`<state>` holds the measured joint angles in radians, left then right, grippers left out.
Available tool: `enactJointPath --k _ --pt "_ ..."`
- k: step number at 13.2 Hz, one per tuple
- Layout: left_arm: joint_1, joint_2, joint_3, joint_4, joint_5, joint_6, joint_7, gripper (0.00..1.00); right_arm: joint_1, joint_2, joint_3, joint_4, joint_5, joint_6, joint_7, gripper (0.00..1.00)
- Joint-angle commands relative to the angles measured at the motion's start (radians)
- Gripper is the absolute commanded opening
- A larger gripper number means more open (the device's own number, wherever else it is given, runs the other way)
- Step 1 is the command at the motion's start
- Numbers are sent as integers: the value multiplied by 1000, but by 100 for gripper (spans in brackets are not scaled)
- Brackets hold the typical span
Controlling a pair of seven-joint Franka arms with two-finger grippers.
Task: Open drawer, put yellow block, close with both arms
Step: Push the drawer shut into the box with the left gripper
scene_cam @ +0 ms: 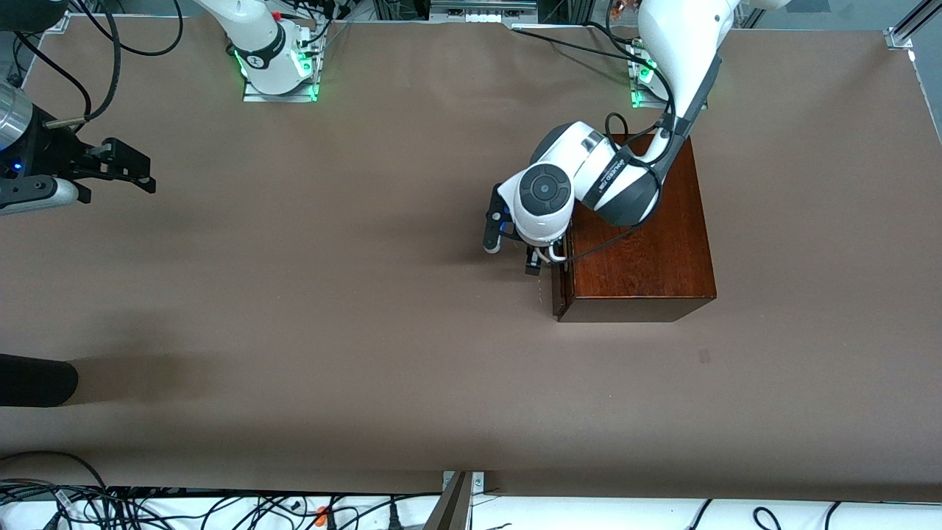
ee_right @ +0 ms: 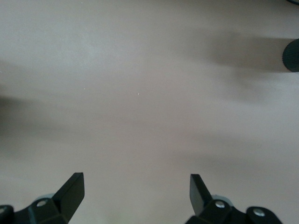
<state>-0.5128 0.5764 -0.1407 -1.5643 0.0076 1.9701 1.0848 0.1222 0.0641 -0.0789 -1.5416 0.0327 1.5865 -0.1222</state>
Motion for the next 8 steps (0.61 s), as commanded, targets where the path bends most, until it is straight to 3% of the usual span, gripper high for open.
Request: enactJointPath --k 1,3,8 --pt "10 -82 -19 -11 -121 -14 -32 100 -9 8 7 20 -8 -5 6 100" --pt "26 -133 -19 -13 -156 -40 -124 100 -9 8 7 20 -8 -6 7 100" --pt "175 -249 -8 -13 -140 -265 -328 100 -9 8 7 20 -7 -8 10 100"
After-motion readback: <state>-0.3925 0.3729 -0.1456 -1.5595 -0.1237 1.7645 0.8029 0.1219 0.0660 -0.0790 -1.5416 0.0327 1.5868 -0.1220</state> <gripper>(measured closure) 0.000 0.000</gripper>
